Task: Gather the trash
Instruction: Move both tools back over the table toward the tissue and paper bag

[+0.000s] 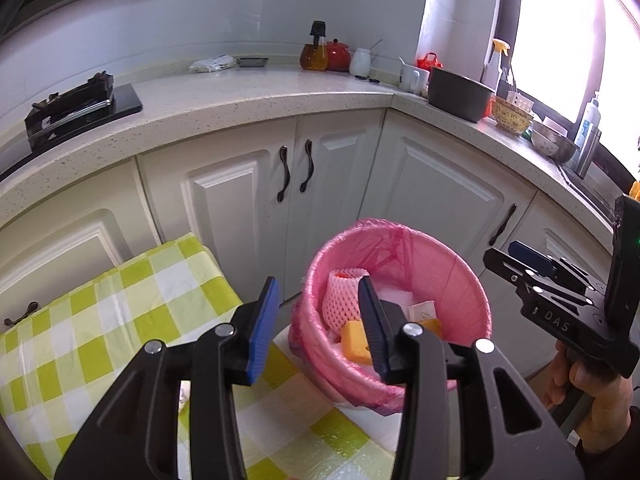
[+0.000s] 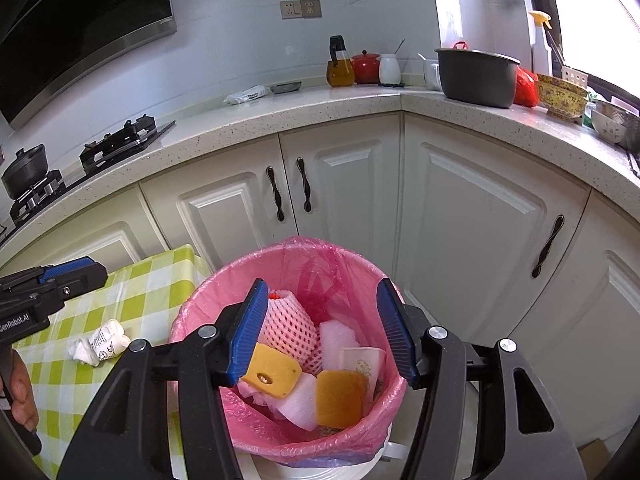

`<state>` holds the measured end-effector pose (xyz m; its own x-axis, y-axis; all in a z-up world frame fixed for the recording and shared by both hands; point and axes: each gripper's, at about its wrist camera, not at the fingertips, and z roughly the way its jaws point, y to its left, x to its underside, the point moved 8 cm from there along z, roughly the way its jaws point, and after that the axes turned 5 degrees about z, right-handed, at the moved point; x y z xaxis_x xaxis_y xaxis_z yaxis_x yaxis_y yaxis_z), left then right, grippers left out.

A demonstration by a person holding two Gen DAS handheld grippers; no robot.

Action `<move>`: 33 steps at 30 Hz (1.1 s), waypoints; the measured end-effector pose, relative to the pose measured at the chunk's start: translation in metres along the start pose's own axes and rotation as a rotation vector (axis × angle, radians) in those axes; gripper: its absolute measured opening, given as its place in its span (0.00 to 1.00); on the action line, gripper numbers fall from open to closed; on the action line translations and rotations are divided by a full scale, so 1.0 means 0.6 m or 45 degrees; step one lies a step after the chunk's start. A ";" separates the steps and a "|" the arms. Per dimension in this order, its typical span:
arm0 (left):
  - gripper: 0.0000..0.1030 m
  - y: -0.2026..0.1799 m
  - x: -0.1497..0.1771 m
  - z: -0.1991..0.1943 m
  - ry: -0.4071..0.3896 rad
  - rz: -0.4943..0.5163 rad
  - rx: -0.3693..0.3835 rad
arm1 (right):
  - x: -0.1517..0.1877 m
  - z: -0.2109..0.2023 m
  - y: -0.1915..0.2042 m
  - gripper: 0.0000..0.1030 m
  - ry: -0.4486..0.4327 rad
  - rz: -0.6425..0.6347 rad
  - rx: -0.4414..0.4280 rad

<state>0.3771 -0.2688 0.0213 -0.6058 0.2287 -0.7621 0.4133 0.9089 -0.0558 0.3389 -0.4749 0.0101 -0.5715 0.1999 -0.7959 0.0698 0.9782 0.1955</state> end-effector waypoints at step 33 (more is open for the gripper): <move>0.53 0.301 0.163 -0.094 0.049 -0.303 -0.216 | 0.047 -0.012 0.185 0.70 0.042 -0.166 -0.165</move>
<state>0.3543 -0.0624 -0.0269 -0.6988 0.0121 -0.7152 0.1390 0.9831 -0.1191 0.3249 -0.3609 0.0132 -0.5958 0.0680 -0.8003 -0.1113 0.9798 0.1662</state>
